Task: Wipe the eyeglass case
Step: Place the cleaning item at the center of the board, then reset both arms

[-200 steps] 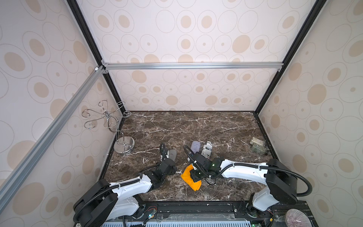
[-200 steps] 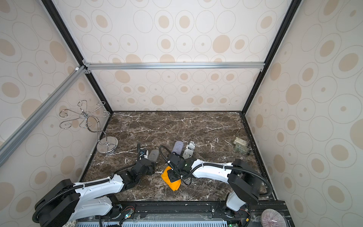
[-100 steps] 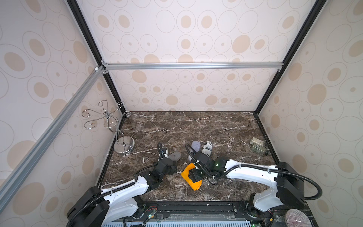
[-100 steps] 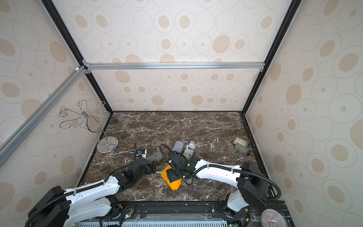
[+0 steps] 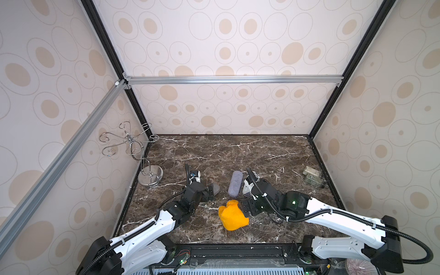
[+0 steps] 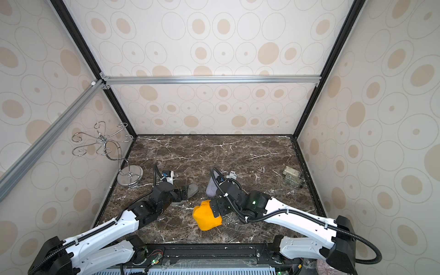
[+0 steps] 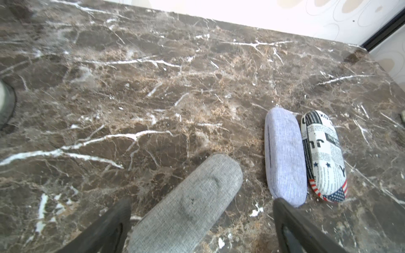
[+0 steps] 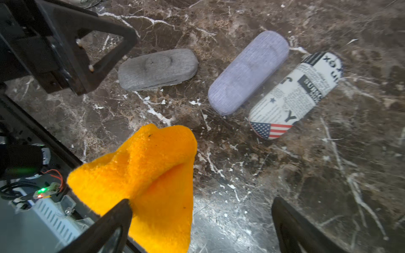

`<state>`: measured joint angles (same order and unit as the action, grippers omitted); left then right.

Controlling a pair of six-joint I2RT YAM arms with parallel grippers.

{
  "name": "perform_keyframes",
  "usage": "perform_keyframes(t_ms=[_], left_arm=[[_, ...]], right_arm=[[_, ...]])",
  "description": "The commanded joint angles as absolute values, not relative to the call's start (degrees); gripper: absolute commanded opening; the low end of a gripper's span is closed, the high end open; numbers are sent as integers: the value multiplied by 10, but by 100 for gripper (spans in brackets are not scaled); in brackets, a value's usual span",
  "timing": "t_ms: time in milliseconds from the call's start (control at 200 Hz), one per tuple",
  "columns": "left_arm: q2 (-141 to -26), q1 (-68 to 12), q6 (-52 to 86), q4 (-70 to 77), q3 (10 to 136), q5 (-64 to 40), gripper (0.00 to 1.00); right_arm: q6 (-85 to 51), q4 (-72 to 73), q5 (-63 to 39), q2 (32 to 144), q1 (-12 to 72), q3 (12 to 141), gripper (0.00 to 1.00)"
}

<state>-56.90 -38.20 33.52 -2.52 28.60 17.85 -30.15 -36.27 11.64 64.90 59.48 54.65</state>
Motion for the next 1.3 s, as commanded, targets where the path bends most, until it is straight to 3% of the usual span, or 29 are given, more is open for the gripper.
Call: perform_keyframes(t_ms=[0, 380, 575, 740, 930, 1130, 1295], left_arm=[[-572, -367, 312, -47, 312, 166, 100], [-571, -309, 263, -41, 318, 145, 100], [-534, -266, 237, -15, 292, 188, 100], [-496, -253, 197, 58, 235, 258, 100], [-479, -250, 130, 111, 182, 323, 100], [-490, -244, 21, 243, 138, 316, 100], [-557, -204, 18, 362, 95, 288, 100]], right_arm=[[-285, -419, 168, 632, 581, 572, 100], [-251, -452, 292, 523, 539, 568, 100], [-224, -437, 343, 464, 493, 527, 100], [-164, -347, 382, 423, 425, 459, 100], [-105, -225, 361, 399, 333, 400, 100], [-82, -133, 362, 452, 272, 356, 100], [-39, -20, 333, 499, 231, 299, 100]])
